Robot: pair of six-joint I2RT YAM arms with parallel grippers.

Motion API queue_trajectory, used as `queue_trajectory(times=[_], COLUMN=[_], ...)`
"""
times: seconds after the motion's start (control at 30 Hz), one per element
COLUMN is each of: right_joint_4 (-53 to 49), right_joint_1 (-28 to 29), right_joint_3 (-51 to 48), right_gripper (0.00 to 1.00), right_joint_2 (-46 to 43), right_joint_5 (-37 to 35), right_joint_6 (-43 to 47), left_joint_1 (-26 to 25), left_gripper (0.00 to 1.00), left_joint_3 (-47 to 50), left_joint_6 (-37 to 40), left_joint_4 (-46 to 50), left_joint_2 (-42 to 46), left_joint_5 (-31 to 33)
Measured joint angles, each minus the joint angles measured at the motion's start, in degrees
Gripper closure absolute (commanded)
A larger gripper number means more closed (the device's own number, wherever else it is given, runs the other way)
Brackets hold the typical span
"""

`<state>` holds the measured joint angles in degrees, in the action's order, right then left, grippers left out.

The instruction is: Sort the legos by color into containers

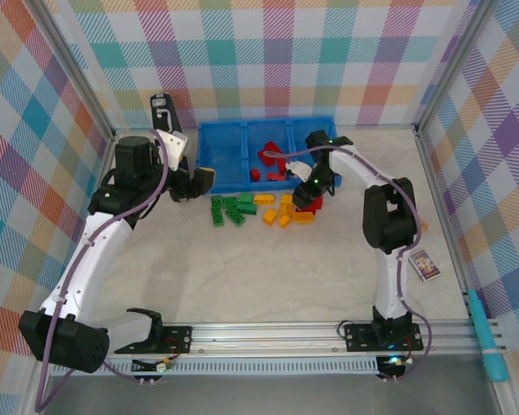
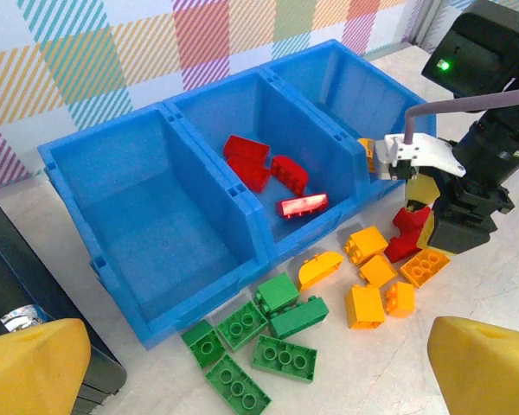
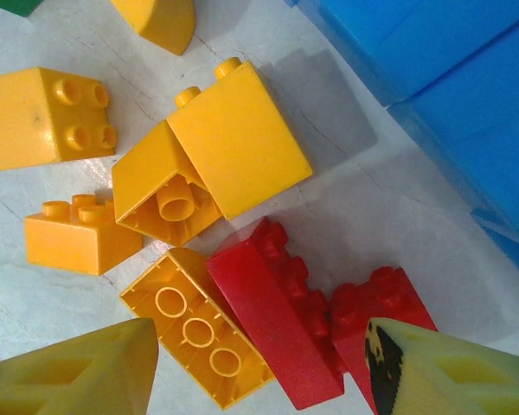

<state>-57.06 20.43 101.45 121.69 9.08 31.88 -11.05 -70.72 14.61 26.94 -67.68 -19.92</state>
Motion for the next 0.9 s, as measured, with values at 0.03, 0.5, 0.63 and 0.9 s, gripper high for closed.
queue_trajectory(times=[0.03, 0.5, 0.63, 0.9], right_joint_4=[0.5, 4.0, 5.4, 5.5], right_joint_1=[0.0, 0.1, 0.6, 1.7], right_joint_3=[-0.3, -2.0, -2.5, -3.5], right_gripper=[0.36, 0.41, 0.42, 0.44], right_joint_2=[0.0, 1.4, 1.4, 3.0], right_joint_5=[0.0, -1.1, -1.1, -2.6], right_joint_6=[0.0, 0.8, 1.9, 3.0], left_joint_1=[0.0, 0.0, 0.0, 0.0], left_gripper=[0.00, 0.00, 0.00, 0.00], left_joint_3=[0.0, 0.0, 0.0, 0.0], left_joint_6=[0.0, 0.0, 0.0, 0.0], left_joint_4=[0.0, 0.1, 0.1, 0.1], left_joint_2=[-0.1, -1.5, -1.7, -2.0], left_joint_5=[0.0, 0.0, 0.0, 0.0])
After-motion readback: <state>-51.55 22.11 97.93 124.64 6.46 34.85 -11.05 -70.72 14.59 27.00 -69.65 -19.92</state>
